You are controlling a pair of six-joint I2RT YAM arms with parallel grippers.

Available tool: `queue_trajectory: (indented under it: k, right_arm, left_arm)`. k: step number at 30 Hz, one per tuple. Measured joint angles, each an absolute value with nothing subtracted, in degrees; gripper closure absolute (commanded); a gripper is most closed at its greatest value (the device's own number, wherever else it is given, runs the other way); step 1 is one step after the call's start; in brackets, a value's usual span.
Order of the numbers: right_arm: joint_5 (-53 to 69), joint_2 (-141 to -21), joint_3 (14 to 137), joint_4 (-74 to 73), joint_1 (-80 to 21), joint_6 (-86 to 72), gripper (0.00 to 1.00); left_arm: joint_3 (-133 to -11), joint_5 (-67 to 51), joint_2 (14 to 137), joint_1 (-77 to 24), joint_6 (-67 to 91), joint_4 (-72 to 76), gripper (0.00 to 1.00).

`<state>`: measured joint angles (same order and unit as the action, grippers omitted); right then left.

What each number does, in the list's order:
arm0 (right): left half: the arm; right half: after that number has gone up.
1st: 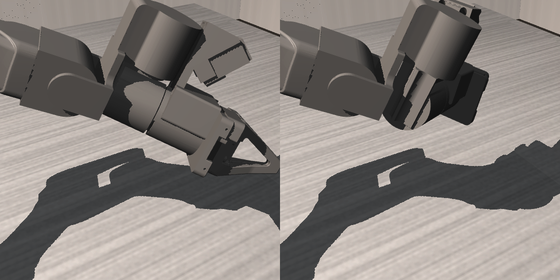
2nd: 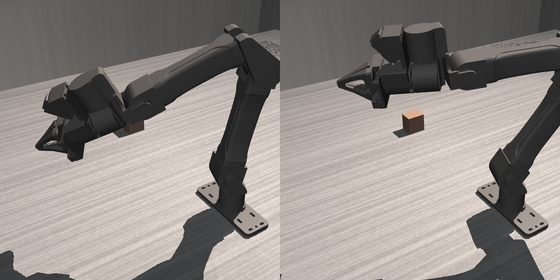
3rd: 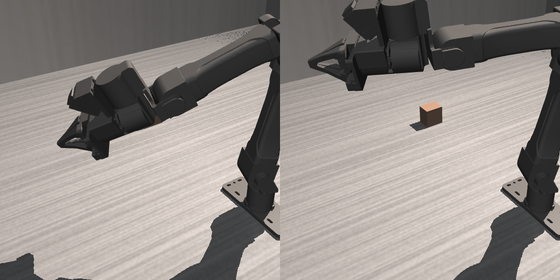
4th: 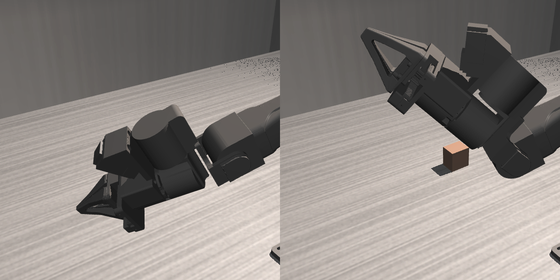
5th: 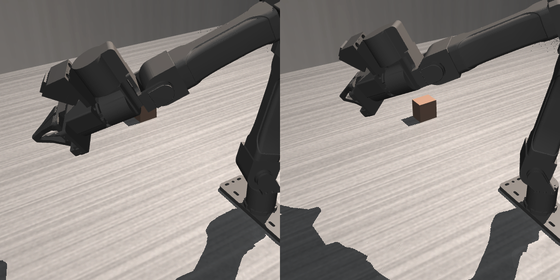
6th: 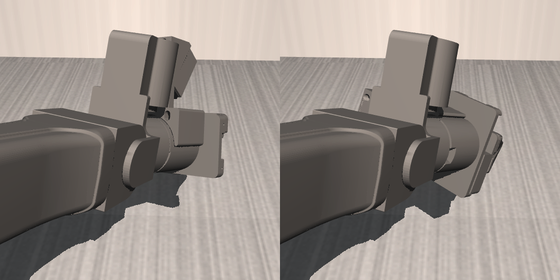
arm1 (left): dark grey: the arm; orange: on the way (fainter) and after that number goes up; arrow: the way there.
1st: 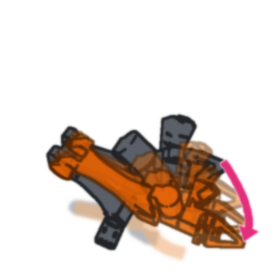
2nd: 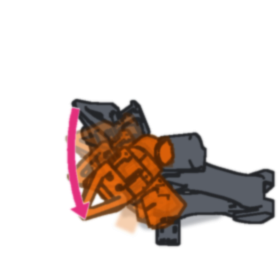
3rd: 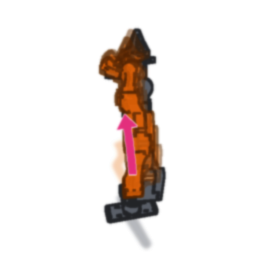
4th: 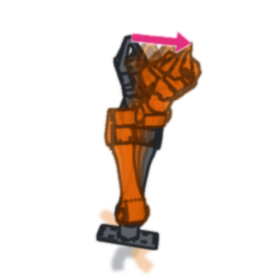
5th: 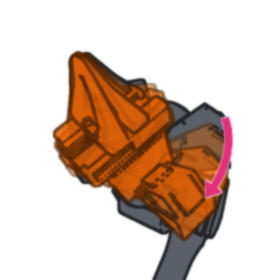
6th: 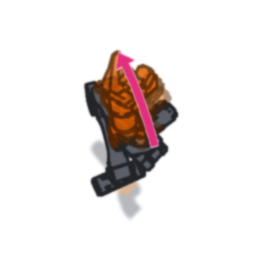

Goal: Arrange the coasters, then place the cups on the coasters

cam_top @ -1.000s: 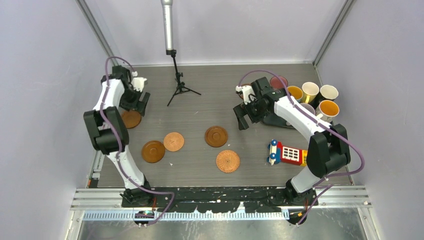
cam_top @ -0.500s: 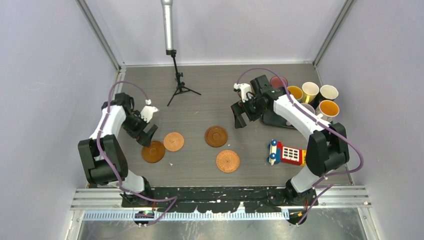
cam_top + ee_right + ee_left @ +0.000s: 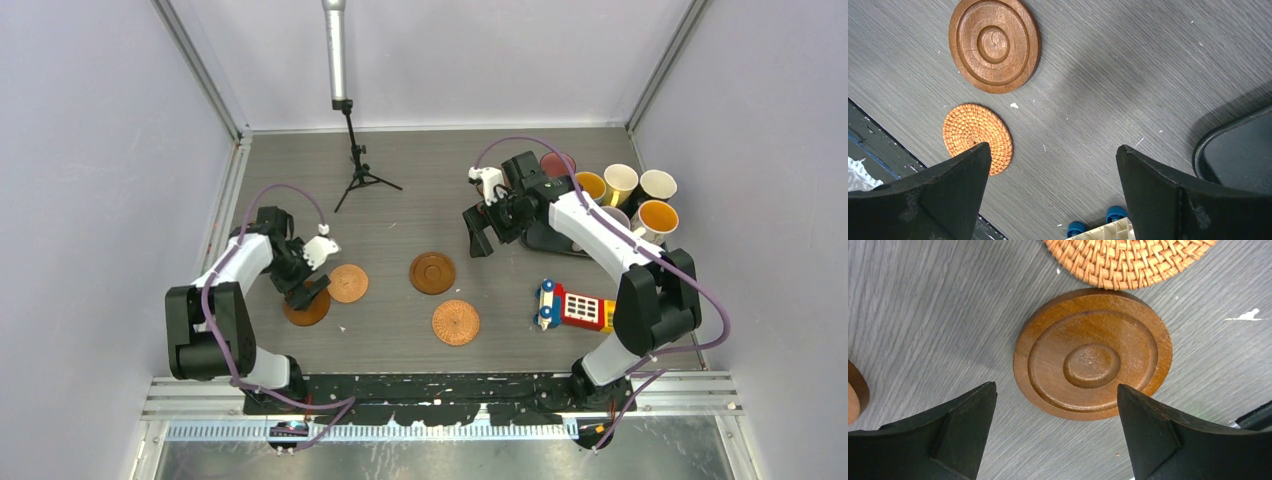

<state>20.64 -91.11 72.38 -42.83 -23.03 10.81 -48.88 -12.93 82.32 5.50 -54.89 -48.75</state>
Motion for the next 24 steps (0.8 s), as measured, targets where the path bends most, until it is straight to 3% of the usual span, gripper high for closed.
queue_trajectory:
  k: [11, 24]
  right_arm:
    - [19.75, -90.63, 71.92, -42.68, -23.03, 10.81, 0.01]
    - [18.50, -90.63, 71.90, -42.41, -23.00, 10.85, 0.00]
  left_arm:
    - [-47.53, -7.62, 85.38, 1.89, -51.88, -39.33, 0.29]
    - [-56.03, -5.48, 94.00, 1.85, -46.68, -40.38, 0.47]
